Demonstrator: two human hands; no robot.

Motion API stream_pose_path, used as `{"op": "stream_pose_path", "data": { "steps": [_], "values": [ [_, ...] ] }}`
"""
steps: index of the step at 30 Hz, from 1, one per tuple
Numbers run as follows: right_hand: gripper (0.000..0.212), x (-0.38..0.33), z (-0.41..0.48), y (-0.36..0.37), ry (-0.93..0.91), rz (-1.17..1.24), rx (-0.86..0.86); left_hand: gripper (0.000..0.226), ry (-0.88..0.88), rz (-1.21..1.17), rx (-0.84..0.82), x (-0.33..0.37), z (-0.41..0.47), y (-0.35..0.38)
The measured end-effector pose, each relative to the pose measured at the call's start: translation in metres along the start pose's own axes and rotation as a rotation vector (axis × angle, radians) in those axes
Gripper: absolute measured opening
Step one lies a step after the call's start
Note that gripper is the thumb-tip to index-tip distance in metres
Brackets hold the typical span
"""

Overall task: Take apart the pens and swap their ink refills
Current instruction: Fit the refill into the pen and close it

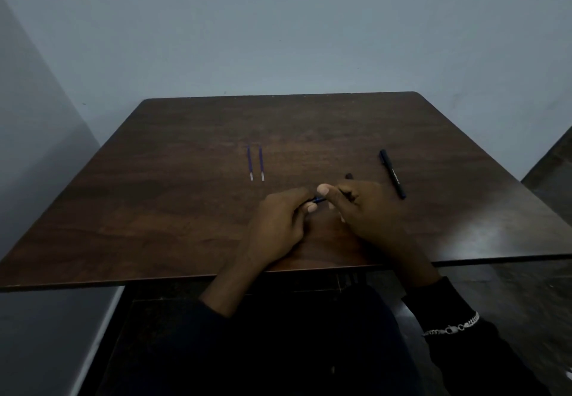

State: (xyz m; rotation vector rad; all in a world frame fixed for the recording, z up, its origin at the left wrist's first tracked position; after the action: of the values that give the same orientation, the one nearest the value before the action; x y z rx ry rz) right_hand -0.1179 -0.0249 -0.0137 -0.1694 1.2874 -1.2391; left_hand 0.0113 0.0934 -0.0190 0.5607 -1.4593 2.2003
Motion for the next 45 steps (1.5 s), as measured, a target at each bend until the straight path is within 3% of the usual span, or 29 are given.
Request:
{"op": "stream_pose_path", "data": {
  "steps": [2,5,7,10,16,19,24,29,31,33,34,38,42,45],
  "values": [
    [0.044,0.002,-0.001,0.000,0.017,0.055,-0.007,0.019,-0.001,0.002,0.016,0.001,0.001,0.000],
    [0.008,0.009,-0.002,0.004,0.058,0.247,-0.027,0.010,-0.025,-0.004,0.042,0.000,0.002,-0.001],
    [0.018,0.012,-0.003,0.006,0.047,0.261,-0.029,0.011,-0.043,-0.001,0.040,-0.002,0.002,-0.001],
    [0.013,0.011,-0.002,0.006,0.053,0.239,-0.028,0.012,-0.040,0.017,0.026,-0.002,0.002,0.000],
    [0.055,0.007,-0.002,0.002,0.064,0.099,0.011,0.017,-0.033,0.005,0.021,0.002,0.001,-0.001],
    [0.026,0.011,-0.003,0.003,0.098,0.264,0.008,0.012,-0.060,0.003,0.032,0.000,0.001,-0.001],
    [0.004,0.015,-0.001,0.006,0.082,0.307,-0.024,0.012,-0.073,0.019,0.022,-0.002,0.002,0.000],
    [0.051,0.012,-0.001,0.004,0.080,0.075,0.002,0.012,-0.047,0.011,0.017,0.001,0.001,-0.001],
    [0.042,0.012,-0.001,0.003,0.101,0.183,-0.003,0.013,-0.066,0.012,0.029,0.000,0.002,-0.002],
    [0.016,0.012,-0.001,0.005,0.102,0.365,-0.028,0.013,-0.076,0.009,0.040,-0.001,0.002,-0.002],
    [0.016,0.013,-0.001,0.007,0.090,0.408,-0.029,0.013,-0.079,0.012,0.040,-0.001,0.002,-0.001],
    [0.003,0.013,-0.002,0.006,0.059,0.302,-0.029,0.011,-0.070,0.030,0.025,0.000,0.002,0.000],
    [0.028,0.008,-0.003,0.003,0.042,0.103,-0.011,0.015,-0.062,0.017,0.012,0.001,0.001,-0.001],
    [0.028,0.008,-0.002,0.003,0.063,0.144,-0.013,0.014,-0.068,0.004,0.016,0.000,0.001,0.000]
  ]
}}
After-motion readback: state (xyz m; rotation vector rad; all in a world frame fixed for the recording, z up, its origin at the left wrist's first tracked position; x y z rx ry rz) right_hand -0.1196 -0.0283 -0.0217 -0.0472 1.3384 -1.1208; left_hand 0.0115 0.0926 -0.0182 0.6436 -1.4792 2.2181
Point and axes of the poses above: each hand's wrist, its own z-axis towards the middle knuckle, its own y-axis out of the palm, x = y × z, the point moved 4 cm from there along z, towards the middle knuckle, and after that the axes turned 11 degrees about -x, right-handed, at the moved point
